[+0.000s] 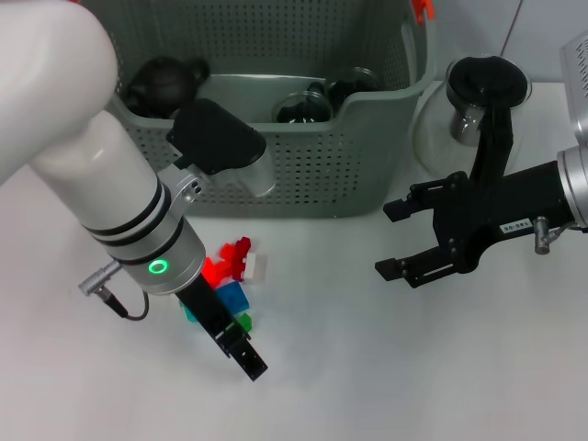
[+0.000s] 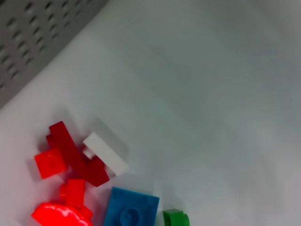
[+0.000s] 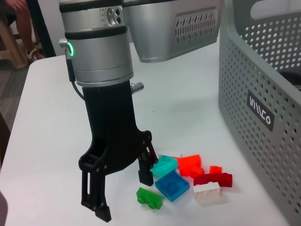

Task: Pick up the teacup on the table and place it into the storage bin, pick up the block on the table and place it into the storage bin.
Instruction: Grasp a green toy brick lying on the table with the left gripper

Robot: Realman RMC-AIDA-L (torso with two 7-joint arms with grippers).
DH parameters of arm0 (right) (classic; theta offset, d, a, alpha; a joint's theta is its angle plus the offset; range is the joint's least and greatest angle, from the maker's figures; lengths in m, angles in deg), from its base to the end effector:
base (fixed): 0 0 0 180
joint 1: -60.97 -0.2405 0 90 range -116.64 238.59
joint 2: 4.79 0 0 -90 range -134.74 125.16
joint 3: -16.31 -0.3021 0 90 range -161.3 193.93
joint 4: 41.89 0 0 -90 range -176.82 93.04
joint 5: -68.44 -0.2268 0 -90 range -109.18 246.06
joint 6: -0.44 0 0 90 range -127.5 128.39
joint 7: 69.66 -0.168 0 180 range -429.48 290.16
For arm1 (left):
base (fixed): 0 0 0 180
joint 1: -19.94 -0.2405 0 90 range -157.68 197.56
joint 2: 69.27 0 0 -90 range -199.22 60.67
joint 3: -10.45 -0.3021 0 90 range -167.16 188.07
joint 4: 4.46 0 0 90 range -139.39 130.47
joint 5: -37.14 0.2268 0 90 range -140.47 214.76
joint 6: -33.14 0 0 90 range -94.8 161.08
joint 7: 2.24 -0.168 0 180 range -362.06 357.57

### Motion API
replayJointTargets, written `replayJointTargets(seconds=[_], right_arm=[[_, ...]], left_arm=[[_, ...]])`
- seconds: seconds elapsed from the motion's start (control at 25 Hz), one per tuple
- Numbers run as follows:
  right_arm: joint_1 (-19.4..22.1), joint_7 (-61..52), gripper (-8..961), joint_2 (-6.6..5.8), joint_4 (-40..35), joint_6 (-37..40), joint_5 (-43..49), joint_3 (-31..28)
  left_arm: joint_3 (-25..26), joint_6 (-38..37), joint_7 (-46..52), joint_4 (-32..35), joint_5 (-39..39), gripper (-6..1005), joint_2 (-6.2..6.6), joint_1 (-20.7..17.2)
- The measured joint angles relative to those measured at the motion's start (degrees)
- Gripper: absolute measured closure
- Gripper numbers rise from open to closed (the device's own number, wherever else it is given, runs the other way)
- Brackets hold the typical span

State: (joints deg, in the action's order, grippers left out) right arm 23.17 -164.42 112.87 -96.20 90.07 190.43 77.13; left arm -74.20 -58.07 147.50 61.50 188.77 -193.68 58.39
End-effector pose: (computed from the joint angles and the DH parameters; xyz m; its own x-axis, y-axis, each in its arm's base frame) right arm 0.2194 0.4052 -0.0477 0.9730 -0.1902 -0.1305 -0.2011 -0.9766 -0.0757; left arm -0.2183 0.3655 -0.1124 0.6383 0.6654 -0.3872 0.5897 -0.7459 -0.3097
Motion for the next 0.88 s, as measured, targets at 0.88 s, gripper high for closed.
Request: replayJointTargets(seconds=[0.88], right_arm=[[-0.34, 0.23, 75, 0.03, 0.0, -0.7, 0.0, -0.09]], left_arm=[[-2.24, 0.21, 4.8, -0.15, 0.86, 51, -0.13, 1.37]])
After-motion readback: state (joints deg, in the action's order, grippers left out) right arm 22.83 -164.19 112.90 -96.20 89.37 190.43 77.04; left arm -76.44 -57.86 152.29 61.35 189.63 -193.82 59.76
